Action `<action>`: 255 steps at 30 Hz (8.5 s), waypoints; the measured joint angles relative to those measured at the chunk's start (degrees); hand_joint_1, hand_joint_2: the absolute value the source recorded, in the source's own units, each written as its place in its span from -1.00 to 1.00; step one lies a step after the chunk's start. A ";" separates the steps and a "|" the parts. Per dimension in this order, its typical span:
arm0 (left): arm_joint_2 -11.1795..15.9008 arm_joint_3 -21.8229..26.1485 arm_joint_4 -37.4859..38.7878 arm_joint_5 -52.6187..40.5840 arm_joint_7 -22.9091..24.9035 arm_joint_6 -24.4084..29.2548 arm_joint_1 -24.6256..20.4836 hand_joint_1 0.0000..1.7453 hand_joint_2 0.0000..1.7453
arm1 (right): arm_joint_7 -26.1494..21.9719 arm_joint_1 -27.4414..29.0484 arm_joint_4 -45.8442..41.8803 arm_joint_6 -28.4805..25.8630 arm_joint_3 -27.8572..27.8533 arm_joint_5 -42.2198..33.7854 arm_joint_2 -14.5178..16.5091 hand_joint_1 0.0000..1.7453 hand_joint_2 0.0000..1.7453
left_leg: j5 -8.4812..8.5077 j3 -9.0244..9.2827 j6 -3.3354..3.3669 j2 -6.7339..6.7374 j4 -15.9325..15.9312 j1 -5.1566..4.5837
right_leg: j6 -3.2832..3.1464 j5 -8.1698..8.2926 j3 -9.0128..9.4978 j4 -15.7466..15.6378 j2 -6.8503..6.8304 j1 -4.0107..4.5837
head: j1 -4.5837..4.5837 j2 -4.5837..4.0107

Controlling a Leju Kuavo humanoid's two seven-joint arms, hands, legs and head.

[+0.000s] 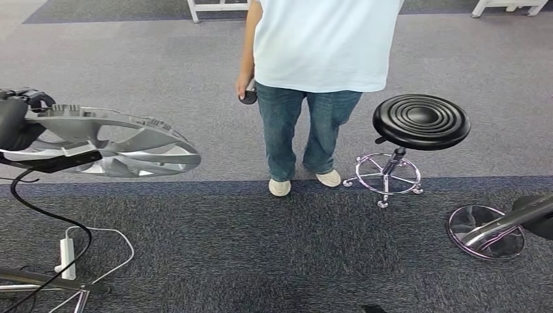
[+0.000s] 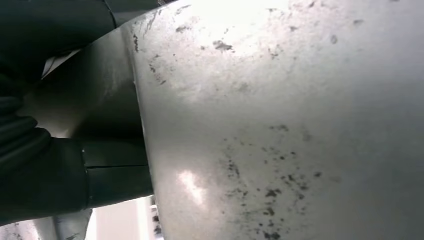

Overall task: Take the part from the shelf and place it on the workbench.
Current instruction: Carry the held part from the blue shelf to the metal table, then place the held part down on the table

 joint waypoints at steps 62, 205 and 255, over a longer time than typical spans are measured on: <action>1.20 64.05 12.07 4.66 -8.79 -4.47 37.97 1.00 1.00 | 0.00 0.93 0.05 0.24 -0.34 2.91 1.12 -1.00 -1.00 | -0.27 -0.30 -0.10 0.35 -0.02 0.03 | -0.21 -0.17 -0.28 -0.01 0.31 0.06 | -0.02 0.00; -36.88 103.56 -15.08 -10.10 -10.25 -8.61 39.51 1.00 1.00 | 0.27 2.63 0.61 -8.91 1.67 7.43 3.08 -1.00 -1.00 | -6.39 -4.91 -0.48 5.96 14.33 0.69 | -0.89 -5.00 5.17 0.65 -7.89 -0.26 | -0.92 0.00; -35.72 103.47 -20.13 -8.34 -37.84 -18.85 33.51 1.00 1.00 | -0.05 2.13 0.61 -8.50 1.25 6.36 3.56 -1.00 -1.00 | -3.51 2.90 0.20 3.93 1.15 -0.46 | 0.47 -3.50 2.60 0.73 -3.03 -0.20 | -0.08 0.00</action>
